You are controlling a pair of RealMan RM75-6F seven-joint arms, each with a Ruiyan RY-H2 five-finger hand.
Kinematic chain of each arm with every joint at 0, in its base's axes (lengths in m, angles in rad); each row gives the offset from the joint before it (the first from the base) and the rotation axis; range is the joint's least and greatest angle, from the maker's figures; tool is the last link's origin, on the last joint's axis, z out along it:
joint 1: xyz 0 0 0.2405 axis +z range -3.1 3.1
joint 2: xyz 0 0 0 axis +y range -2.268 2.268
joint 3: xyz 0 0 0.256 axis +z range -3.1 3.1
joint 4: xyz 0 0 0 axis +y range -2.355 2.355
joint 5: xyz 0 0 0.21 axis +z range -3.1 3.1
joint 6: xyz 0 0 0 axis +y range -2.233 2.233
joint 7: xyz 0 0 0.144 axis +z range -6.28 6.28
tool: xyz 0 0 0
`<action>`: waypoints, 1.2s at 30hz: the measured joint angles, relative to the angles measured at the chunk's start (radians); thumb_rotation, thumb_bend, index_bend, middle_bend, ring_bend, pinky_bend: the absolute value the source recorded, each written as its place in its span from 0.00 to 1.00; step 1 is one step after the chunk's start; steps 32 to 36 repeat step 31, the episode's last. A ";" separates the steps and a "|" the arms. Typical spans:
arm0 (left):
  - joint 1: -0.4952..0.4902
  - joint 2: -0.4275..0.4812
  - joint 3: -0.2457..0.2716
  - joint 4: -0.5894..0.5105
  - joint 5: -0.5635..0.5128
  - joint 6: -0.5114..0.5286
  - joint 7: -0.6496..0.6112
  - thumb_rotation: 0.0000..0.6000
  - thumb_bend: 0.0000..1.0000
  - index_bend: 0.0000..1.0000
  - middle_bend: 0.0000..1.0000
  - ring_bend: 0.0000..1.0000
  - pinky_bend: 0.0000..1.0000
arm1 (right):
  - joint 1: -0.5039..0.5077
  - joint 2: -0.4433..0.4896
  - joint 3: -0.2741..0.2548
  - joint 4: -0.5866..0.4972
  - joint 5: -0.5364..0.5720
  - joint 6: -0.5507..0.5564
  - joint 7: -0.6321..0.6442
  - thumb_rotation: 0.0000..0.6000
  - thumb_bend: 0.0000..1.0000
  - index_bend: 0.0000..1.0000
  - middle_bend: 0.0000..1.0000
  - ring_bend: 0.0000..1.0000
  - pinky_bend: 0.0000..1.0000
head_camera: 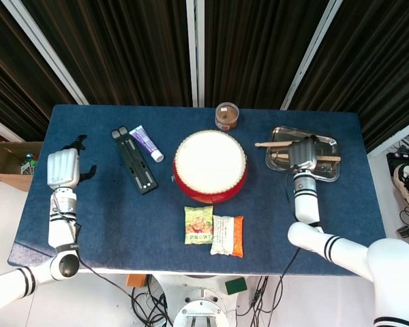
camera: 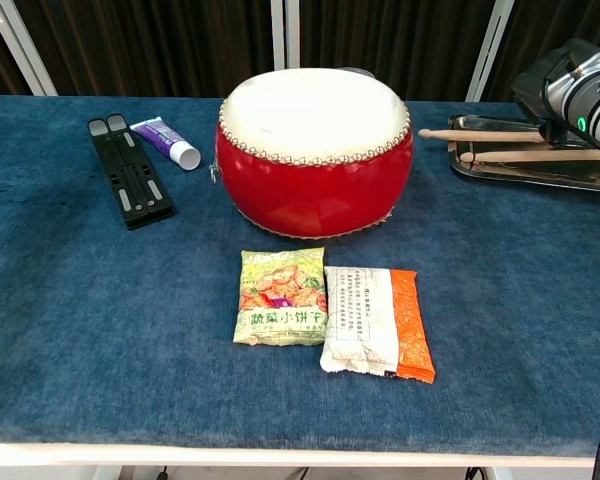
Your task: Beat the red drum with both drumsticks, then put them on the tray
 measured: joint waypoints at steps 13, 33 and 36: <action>0.131 0.201 0.148 -0.021 0.295 0.002 -0.229 1.00 0.19 0.18 0.24 0.24 0.26 | -0.275 0.351 0.002 -0.391 -0.360 0.087 0.709 1.00 0.32 0.16 0.21 0.12 0.22; 0.401 0.292 0.305 -0.122 0.511 0.250 -0.341 1.00 0.17 0.18 0.24 0.24 0.26 | -0.720 0.541 -0.178 -0.495 -0.937 0.474 1.284 1.00 0.26 0.11 0.18 0.07 0.14; 0.401 0.292 0.305 -0.122 0.511 0.250 -0.341 1.00 0.17 0.18 0.24 0.24 0.26 | -0.720 0.541 -0.178 -0.495 -0.937 0.474 1.284 1.00 0.26 0.11 0.18 0.07 0.14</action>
